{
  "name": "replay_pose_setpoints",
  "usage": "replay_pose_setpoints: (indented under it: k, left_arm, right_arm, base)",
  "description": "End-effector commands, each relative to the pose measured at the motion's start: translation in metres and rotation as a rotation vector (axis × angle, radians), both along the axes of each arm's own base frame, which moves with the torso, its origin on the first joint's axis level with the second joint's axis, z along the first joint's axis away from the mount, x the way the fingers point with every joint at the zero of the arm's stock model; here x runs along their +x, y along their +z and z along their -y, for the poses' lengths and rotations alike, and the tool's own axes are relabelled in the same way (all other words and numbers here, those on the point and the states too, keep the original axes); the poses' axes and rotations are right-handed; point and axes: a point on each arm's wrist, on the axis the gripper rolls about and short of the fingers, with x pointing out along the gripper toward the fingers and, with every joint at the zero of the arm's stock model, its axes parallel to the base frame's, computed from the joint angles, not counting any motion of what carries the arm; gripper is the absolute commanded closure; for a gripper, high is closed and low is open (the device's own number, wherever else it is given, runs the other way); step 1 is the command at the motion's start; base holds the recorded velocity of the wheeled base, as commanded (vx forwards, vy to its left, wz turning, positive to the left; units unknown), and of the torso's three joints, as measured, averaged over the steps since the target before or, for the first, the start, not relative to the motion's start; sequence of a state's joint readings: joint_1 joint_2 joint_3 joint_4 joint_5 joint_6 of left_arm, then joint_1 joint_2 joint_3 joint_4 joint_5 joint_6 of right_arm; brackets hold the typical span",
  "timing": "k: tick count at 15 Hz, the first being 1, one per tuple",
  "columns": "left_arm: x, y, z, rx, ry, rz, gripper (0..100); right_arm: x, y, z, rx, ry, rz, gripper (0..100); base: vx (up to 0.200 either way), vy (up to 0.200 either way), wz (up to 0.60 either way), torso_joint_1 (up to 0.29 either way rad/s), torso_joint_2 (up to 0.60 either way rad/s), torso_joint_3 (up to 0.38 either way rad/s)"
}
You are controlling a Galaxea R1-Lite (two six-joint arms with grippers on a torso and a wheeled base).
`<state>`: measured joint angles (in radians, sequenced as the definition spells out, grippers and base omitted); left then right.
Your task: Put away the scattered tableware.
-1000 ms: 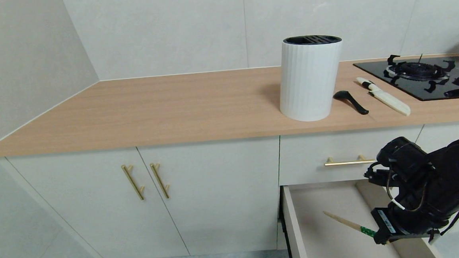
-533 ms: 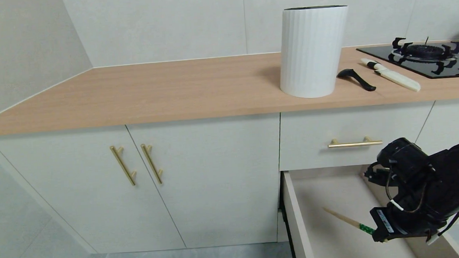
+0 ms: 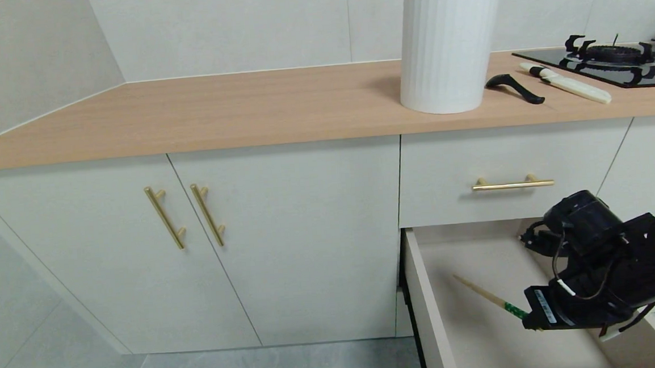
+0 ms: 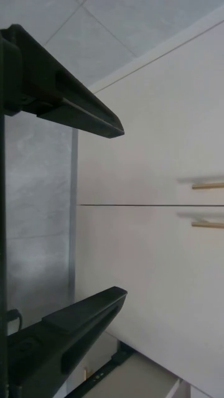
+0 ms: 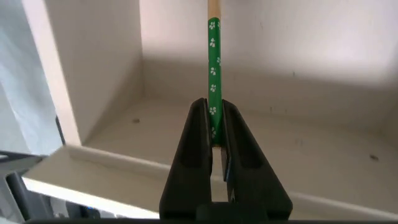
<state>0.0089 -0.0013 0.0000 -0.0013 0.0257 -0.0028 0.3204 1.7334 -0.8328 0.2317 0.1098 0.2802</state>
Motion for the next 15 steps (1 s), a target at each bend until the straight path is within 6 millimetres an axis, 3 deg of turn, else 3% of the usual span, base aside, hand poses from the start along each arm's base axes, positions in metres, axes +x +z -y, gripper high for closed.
replay_pose_setpoints:
  k: [1,4,7,15]
  left_arm:
    - [0.000,0.000,0.000,0.000,0.001,-0.001,0]
    - [0.000,0.000,0.000,0.000,0.001,-0.001,0]
    - [0.000,0.000,0.000,0.000,0.001,-0.001,0]
    - [0.000,0.000,0.000,0.000,0.001,-0.001,0]
  right_arm:
    - [-0.007,0.002,-0.002,0.025,0.013,0.066,100]
    - [0.003,-0.025,-0.010,0.016,-0.007,0.142,100]
    - [0.021,-0.068,-0.024,-0.056,-0.108,0.100,100]
    - [0.038,-0.130,-0.035,-0.062,-0.109,0.102,100]
  base:
    - [0.000,0.000,0.00,0.000,0.00,0.000]
    - [0.000,0.000,0.00,0.000,0.00,0.000]
    - [0.000,0.000,0.00,0.000,0.00,0.000]
    - [0.000,0.000,0.00,0.000,0.00,0.000]
